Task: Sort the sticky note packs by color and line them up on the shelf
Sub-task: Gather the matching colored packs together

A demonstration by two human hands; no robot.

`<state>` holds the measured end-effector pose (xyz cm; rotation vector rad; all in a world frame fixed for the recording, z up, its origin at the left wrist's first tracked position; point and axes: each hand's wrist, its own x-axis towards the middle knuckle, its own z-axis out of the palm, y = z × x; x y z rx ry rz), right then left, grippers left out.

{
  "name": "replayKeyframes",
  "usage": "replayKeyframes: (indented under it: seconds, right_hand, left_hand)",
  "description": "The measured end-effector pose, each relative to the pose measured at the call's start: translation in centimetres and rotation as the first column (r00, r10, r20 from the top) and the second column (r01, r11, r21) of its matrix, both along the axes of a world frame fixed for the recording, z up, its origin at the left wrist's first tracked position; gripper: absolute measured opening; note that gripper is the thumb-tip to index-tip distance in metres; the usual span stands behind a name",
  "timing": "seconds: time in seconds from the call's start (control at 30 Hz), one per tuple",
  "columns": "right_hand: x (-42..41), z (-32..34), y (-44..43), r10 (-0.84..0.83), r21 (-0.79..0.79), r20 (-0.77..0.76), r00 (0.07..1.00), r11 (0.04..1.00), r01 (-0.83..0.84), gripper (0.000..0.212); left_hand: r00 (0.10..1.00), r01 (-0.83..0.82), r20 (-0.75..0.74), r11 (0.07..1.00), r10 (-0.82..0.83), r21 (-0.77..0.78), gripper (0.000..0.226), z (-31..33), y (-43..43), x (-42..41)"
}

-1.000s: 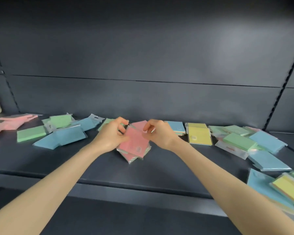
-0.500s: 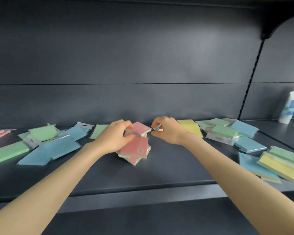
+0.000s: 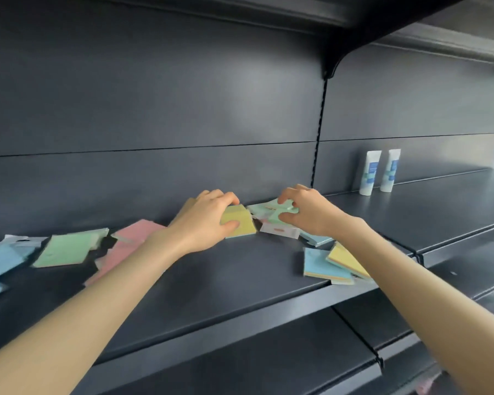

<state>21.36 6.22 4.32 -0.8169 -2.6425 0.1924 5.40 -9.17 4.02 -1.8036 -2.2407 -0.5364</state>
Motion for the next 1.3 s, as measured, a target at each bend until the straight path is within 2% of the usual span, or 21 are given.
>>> replayKeyframes:
  seconds: [0.2,0.43,0.5,0.67,0.8,0.9,1.07,1.17,1.3]
  right_hand:
    - [6.9,-1.2,5.6,-0.059,-0.065,0.030,0.998,0.996,0.061,0.035]
    - [13.1,-2.9,11.0,0.044,-0.165,0.085,0.995,0.986,-0.030,0.042]
    - [14.3,-3.3,12.0,0.087,-0.194,0.085,0.993,0.979,-0.069,0.045]
    - [15.9,-4.1,13.8,0.137,-0.312,0.162,0.977,0.947,-0.080,0.056]
    - [15.9,-4.9,14.5,0.177,-0.356,0.230,0.957,0.930,-0.086,0.051]
    - [15.5,-5.8,15.0,0.158,-0.392,0.151,0.976,0.916,-0.088,0.062]
    - [15.3,-7.3,15.8,0.083,-0.567,-0.098,0.992,0.814,-0.124,0.074]
    - [15.3,-7.7,16.2,0.063,-0.585,-0.194,0.979,0.794,-0.167,0.082]
    - [14.6,-7.6,16.2,0.048,-0.550,-0.317,0.947,0.805,-0.225,0.093]
  left_hand:
    - [0.998,0.058,0.032,0.997,-0.057,-0.046,0.041,-1.8,6.0,6.0]
    - [0.962,0.054,0.273,0.996,-0.033,-0.071,0.047,-4.1,10.5,12.2]
    - [0.941,0.028,0.337,0.995,0.007,-0.099,0.055,-4.6,11.0,13.8]
    - [0.911,-0.107,0.364,0.965,0.192,-0.241,0.079,-5.6,11.7,17.7]
    - [0.900,-0.214,0.298,0.918,0.318,-0.333,0.081,-6.7,12.7,19.2]
    - [0.870,-0.233,0.357,0.922,0.339,-0.308,0.067,-6.9,13.2,19.3]
    - [0.818,-0.212,0.493,0.952,0.298,-0.223,0.056,-7.1,13.4,18.7]
    - [0.783,-0.192,0.578,0.973,0.231,-0.129,0.055,-7.5,13.5,18.4]
    - [0.767,-0.186,0.621,0.982,0.159,-0.022,0.051,-7.7,14.2,17.6]
